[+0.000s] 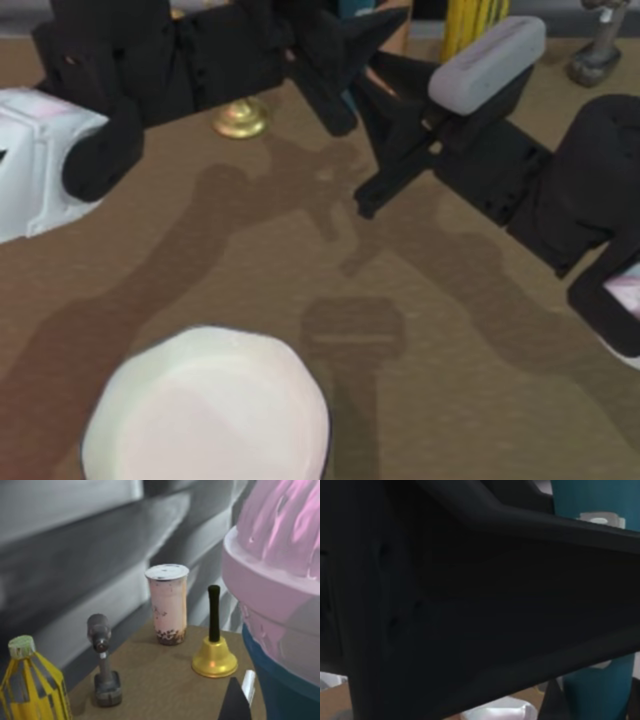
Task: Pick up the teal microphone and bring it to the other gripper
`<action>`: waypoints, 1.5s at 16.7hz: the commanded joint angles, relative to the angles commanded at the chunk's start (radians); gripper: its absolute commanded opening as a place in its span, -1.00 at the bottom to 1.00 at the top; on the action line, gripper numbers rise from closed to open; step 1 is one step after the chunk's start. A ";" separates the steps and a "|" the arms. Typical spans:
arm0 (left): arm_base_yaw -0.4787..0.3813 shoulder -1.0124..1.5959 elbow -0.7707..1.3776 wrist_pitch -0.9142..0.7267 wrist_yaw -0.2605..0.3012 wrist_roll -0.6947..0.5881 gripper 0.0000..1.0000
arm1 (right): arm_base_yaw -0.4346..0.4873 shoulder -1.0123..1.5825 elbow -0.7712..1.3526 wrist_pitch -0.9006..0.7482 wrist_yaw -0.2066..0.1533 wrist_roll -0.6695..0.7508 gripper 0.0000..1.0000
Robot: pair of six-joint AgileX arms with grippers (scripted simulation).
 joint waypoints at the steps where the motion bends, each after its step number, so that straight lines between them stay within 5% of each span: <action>1: 0.000 0.000 0.000 0.000 0.000 0.000 -1.00 | 0.000 0.000 0.000 0.000 0.000 0.000 -0.55; 11: 0.000 0.000 0.000 0.000 0.000 0.000 -1.00 | 0.000 0.000 0.000 0.000 0.000 0.000 0.96; 21: 0.002 -0.005 0.003 -0.002 -0.002 0.003 -1.00 | -0.003 0.002 -0.006 -0.001 0.002 -0.003 1.00; 25: 0.068 -0.036 -0.026 -0.006 0.057 0.006 -1.00 | -0.016 -0.101 -0.116 0.004 -0.019 -0.001 1.00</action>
